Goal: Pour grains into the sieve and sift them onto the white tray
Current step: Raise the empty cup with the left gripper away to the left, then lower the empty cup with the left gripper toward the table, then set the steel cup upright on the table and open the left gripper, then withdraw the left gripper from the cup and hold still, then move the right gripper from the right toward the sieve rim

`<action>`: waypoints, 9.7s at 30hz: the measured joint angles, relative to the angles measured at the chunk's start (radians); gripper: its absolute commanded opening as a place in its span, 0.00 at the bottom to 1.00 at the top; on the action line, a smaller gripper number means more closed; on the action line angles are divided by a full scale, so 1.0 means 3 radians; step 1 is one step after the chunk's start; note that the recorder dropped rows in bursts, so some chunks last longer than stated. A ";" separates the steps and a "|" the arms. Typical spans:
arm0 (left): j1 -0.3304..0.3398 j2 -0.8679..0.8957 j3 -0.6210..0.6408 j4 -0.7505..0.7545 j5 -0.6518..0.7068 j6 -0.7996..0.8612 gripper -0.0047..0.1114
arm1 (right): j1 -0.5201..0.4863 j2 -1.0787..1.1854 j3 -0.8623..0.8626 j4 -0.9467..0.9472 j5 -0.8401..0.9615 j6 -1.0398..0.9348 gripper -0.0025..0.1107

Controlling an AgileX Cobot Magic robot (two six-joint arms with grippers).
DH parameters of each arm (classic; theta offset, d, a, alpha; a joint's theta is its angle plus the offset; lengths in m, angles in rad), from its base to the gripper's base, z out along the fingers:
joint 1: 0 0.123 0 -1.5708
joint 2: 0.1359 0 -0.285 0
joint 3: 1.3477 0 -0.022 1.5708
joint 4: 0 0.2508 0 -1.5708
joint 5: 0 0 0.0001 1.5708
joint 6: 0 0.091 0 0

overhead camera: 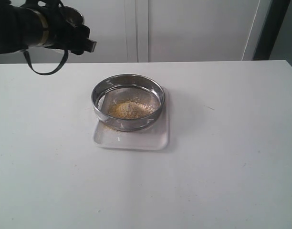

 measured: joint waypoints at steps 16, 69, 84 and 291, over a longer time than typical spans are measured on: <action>0.0114 -0.1000 0.0775 -0.0056 -0.0057 0.0049 0.04 | 0.0000 0.0000 0.0000 0.0000 0.0000 0.0000 0.02; 0.0863 -0.0769 0.1947 -0.4168 -0.2388 0.3767 0.04 | 0.0000 0.0000 0.0000 0.0000 0.0000 0.0006 0.02; 0.0863 -0.0202 0.2245 -0.4249 -0.2921 0.3862 0.04 | 0.0000 0.0000 0.0000 0.0000 0.0000 0.0006 0.02; 0.1393 -0.2215 0.2208 -0.4860 0.0438 0.4360 0.04 | 0.0000 0.1120 -0.0906 -0.0336 -0.2192 0.0874 0.02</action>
